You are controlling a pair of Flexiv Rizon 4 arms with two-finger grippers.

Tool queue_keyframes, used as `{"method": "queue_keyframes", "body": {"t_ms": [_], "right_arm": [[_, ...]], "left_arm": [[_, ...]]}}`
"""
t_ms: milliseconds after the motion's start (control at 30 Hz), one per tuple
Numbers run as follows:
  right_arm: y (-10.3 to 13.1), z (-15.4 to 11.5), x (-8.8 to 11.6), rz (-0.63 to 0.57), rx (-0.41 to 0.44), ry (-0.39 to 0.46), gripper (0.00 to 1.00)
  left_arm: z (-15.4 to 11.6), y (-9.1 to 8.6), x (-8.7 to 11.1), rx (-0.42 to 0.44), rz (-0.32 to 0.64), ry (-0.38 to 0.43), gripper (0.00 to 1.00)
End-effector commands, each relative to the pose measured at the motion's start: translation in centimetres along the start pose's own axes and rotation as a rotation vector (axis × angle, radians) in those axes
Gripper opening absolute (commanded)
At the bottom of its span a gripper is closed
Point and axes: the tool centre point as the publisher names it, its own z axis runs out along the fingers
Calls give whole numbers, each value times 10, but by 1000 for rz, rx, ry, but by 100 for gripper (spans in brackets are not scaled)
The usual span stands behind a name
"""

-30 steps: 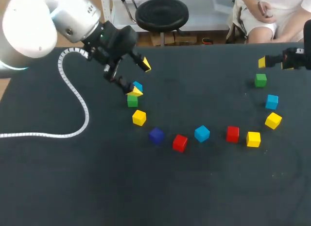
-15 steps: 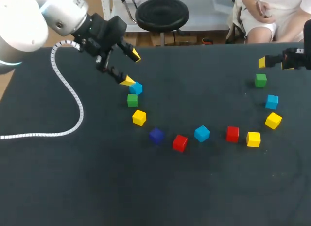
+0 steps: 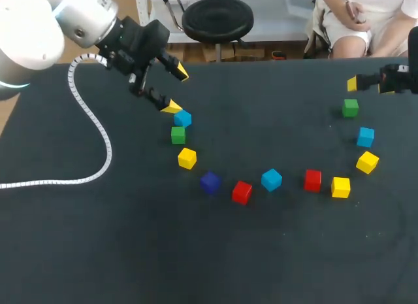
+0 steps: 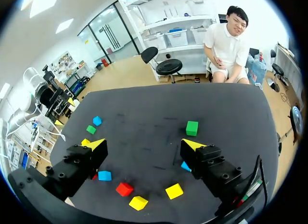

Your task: Place the blue cubes, place green cubes on the blue cubes, place the yellow cubes on the green cubes, then place the red cubes on the yellow cubes, and place purple cube on the red cubes.

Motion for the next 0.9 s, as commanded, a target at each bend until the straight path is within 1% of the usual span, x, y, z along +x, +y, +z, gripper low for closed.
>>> {"method": "queue_keyframes", "body": {"t_ms": [33,100,200,267,300,333,367,400,467,500,600,633,667,733,767,833,900], "right_arm": [[1,-1,0,0,2,0,100],[1,-1,0,0,2,0,100],[1,-1,0,0,2,0,100],[1,-1,0,0,2,0,100],[1,-1,0,0,2,0,100],[1,-1,0,0,2,0,100],[1,-1,0,0,2,0,100],[1,-1,0,0,2,0,100],[1,-1,0,0,2,0,100],[1,-1,0,0,2,0,100],[1,-1,0,0,2,0,100],[1,-1,0,0,2,0,100],[1,-1,0,0,2,0,100],[1,-1,0,0,2,0,100],[1,-1,0,0,2,0,100],[1,-1,0,0,2,0,100],[1,-1,0,0,2,0,100]], "left_arm": [[22,-4,-16,8,8,35,100],[31,-9,-21,-5,-7,36,100],[39,-20,-24,-14,-59,50,100],[44,-29,-27,-1,-89,92,100],[46,-33,-28,2,-99,100,100],[46,-37,-28,-1,-99,119,100],[46,-41,-28,-10,-104,145,100],[46,-43,-26,-22,-117,153,100],[45,-45,-19,-46,-149,136,100],[45,-44,-17,-51,-160,138,100],[47,-36,-9,-53,-144,197,100],[48,-32,-5,-54,-152,166,100],[48,-29,-3,-65,-138,144,100],[50,-20,-2,-45,-118,163,100],[51,-16,0,-43,-107,146,100],[53,-7,2,-32,-95,148,100],[55,0,4,-22,-90,129,100]]}}
